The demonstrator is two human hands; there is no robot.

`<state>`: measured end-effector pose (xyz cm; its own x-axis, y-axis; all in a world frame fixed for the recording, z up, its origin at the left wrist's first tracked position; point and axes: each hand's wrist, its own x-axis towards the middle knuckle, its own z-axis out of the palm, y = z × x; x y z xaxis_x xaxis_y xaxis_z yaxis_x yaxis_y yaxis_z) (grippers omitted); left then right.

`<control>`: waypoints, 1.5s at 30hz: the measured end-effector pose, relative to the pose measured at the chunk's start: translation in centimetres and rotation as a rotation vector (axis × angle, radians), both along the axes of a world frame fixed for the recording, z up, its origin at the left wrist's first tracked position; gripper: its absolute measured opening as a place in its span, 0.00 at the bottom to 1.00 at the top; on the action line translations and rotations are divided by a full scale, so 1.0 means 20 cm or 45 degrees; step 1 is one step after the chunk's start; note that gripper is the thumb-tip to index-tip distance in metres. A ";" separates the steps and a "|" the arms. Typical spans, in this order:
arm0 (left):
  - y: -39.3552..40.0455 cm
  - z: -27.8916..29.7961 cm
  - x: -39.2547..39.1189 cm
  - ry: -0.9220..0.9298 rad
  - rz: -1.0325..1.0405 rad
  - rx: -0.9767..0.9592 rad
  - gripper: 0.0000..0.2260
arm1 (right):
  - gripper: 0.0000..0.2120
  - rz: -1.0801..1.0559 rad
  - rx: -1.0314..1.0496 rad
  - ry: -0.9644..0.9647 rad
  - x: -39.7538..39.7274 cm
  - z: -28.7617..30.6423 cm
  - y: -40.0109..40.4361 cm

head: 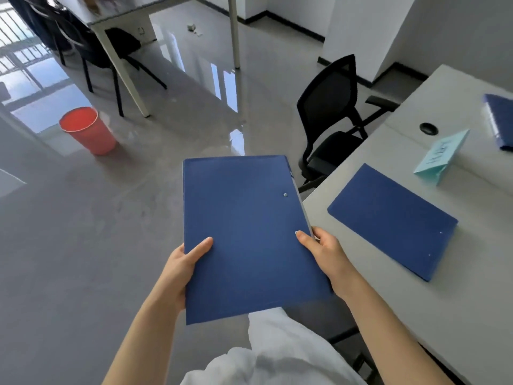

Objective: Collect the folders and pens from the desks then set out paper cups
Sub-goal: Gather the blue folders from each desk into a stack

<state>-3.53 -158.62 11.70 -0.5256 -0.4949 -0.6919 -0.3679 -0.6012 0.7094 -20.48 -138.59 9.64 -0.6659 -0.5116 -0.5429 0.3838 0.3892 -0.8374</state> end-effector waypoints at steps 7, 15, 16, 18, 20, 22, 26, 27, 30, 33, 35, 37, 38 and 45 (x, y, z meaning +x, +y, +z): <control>-0.34 0.03 -0.57 0.014 -0.108 -0.013 0.13 | 0.12 0.006 0.092 -0.008 -0.58 -0.06 -0.26; -0.71 -0.02 -1.10 0.001 -0.268 -0.005 0.14 | 0.13 -0.298 0.829 0.241 -0.98 -0.43 -0.30; -0.76 -0.03 -1.16 -0.004 -0.297 -0.004 0.14 | 0.12 -0.325 0.931 0.249 -1.00 -0.49 -0.30; -0.88 -0.05 -1.29 -0.009 -0.364 -0.011 0.13 | 0.16 -0.366 1.088 0.180 -1.03 -0.62 -0.30; -1.01 -0.06 -1.42 -0.005 -0.433 -0.015 0.13 | 0.19 -0.363 1.178 0.089 -1.04 -0.72 -0.33; -1.15 -0.05 -1.55 -0.002 -0.516 -0.020 0.12 | 0.21 -0.370 1.246 0.053 -1.03 -0.76 -0.39; -1.38 -0.02 -1.80 0.014 -0.677 -0.028 0.08 | 0.21 -0.490 1.258 0.034 -1.01 -0.79 -0.52; -1.42 -0.02 -1.84 0.021 -0.720 -0.034 0.09 | 0.20 -0.504 1.247 0.029 -1.00 -0.80 -0.55; -1.50 -0.02 -1.98 0.029 -0.819 -0.061 0.10 | 0.19 -0.523 1.179 -0.002 -0.97 -0.80 -0.67; -1.55 -0.04 -2.08 0.016 -0.886 -0.067 0.10 | 0.21 -0.580 1.026 -0.058 -0.93 -0.76 -0.81; -1.56 -0.05 -2.11 0.001 -0.896 -0.059 0.10 | 0.20 -0.750 0.895 -0.079 -0.91 -0.72 -0.87; -1.55 -0.06 -2.18 -0.015 -0.939 -0.062 0.11 | 0.17 -1.131 0.765 -0.154 -0.91 -0.70 -0.89; -1.55 -0.05 -2.20 -0.021 -0.937 -0.071 0.11 | 0.15 -1.345 0.695 -0.214 -0.90 -0.70 -0.90; -1.49 -0.05 -2.35 -0.004 -1.019 -0.056 0.11 | 0.19 -2.264 -0.424 -1.066 -0.84 -0.67 -0.88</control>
<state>-50.57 -188.39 10.61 -0.7308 0.0042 -0.6826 -0.6776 -0.1255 0.7247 -37.32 -156.17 -3.71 -0.1262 0.1890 -0.9738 0.3578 -0.9069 -0.2224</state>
